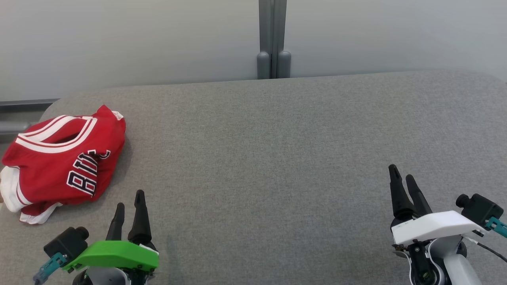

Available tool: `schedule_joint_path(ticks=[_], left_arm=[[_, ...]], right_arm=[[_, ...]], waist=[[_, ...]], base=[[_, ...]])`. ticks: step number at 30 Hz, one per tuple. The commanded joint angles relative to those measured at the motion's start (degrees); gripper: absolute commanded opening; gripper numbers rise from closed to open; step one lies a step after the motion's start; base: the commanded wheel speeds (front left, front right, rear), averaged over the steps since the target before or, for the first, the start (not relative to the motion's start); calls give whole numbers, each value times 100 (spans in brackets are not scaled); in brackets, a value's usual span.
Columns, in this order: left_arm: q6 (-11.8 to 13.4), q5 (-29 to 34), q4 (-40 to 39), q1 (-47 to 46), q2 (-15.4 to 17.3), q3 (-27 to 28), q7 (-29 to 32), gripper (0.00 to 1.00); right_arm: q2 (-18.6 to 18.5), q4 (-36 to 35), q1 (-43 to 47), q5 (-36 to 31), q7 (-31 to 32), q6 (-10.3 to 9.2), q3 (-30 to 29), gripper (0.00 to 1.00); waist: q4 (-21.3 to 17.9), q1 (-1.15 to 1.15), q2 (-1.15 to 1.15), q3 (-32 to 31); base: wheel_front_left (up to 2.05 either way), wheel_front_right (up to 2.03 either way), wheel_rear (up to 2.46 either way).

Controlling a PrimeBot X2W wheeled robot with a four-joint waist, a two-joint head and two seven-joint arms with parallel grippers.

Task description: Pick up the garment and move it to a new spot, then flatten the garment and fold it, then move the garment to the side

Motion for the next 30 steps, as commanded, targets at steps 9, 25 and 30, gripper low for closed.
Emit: schedule_joint_path(ticks=[9, 25, 30], left_arm=[[98, 799, -152, 35, 54, -80, -193, 100], [149, 1925, -256, 80, 101, -248, -437, 100], [168, 2206, -281, 81, 103, -298, -503, 100]], right_arm=[[-37, -110, -7, -782, -197, 2, 87, 100], [-44, -147, 3, -1830, -441, 3, 171, 100], [-46, -147, 3, -2103, -510, 3, 198, 100]], waist=[[-19, 0, 0, 18], [-37, 0, 0, 39], [-19, 0, 0, 50]], base=[[0, 0, 0], [0, 0, 0], [0, 0, 0]])
